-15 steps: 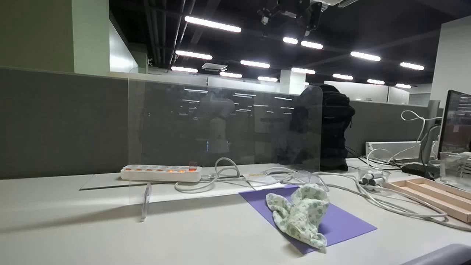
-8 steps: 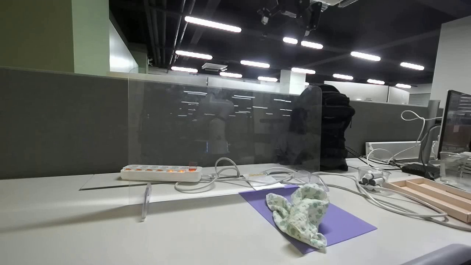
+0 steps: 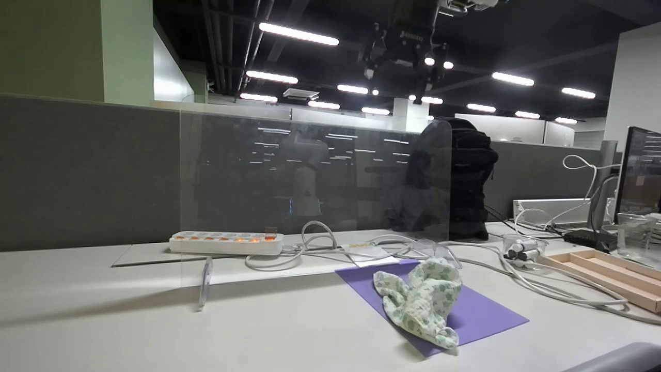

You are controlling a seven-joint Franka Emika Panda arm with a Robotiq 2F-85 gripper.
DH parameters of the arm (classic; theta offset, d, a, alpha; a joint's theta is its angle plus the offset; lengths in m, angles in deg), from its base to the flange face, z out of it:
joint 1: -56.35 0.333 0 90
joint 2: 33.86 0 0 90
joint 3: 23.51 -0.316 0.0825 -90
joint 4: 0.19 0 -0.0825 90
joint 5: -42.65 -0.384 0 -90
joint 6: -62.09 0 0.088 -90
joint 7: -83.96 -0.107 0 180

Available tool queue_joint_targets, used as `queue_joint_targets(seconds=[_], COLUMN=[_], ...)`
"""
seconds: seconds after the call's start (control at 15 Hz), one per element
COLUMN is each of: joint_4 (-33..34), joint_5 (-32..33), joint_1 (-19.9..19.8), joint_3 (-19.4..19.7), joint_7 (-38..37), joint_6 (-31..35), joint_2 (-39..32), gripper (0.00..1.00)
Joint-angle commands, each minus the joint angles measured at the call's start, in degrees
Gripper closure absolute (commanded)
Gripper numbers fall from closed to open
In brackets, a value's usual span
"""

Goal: Hang the towel on the colourless screen

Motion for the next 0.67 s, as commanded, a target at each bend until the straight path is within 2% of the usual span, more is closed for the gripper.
queue_joint_targets(seconds=[0.0,0.27,0.33,0.4,0.47,0.6], joint_4=[-9.79,-16.9,-18.13,-18.53,-17.32,-17.87], joint_5=[-0.61,-3.28,-1.75,1.34,-1.17,-0.77], joint_1=[-0.34,-1.64,-3.07,-5.73,-2.82,-3.74], joint_3=[0.59,4.32,4.67,3.65,4.07,4.43], joint_7=[-1.29,1.76,1.12,-4.62,0.07,0.71], joint_6=[6.18,10.77,11.68,12.54,11.0,11.51], joint_2=[-0.26,-3.37,-4.13,-4.79,-4.27,-5.06], gripper=[0.0,0.0,0.0,0.0,0.0,0.0])
